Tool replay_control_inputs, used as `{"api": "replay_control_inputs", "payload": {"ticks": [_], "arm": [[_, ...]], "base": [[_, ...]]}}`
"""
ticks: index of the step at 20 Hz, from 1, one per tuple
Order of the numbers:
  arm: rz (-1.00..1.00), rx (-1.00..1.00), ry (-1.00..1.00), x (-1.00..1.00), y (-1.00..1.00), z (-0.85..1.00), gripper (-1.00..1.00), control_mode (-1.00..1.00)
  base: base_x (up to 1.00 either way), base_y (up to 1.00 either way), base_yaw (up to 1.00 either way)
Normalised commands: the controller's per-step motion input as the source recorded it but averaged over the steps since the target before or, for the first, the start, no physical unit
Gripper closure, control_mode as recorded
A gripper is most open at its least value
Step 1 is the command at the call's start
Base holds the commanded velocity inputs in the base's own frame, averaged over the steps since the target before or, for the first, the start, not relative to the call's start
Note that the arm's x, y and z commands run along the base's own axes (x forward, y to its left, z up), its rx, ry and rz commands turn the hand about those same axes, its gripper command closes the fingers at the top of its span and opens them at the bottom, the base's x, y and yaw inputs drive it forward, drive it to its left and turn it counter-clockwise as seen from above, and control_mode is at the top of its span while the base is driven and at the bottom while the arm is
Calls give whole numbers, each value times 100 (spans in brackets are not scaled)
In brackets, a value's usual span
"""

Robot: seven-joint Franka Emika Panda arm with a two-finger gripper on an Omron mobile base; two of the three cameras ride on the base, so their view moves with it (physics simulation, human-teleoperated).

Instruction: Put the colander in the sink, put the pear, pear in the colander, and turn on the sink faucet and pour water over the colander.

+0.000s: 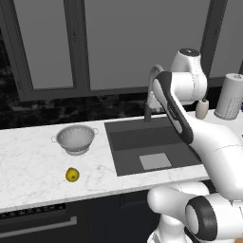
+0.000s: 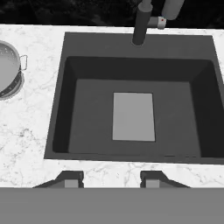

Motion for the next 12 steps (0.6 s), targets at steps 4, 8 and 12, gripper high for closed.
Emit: {"api": "replay_control_inputs", "payload": {"ticks": [4,8,12], "arm": [[-3,-1,-1,3,27,0,-100,-100],[0,0,-11,0,70,-7,-100,-100],[0,0,-9,0,71,-20,-100,-100]], "base": [[0,0,0],[0,0,0],[0,0,0]]}}
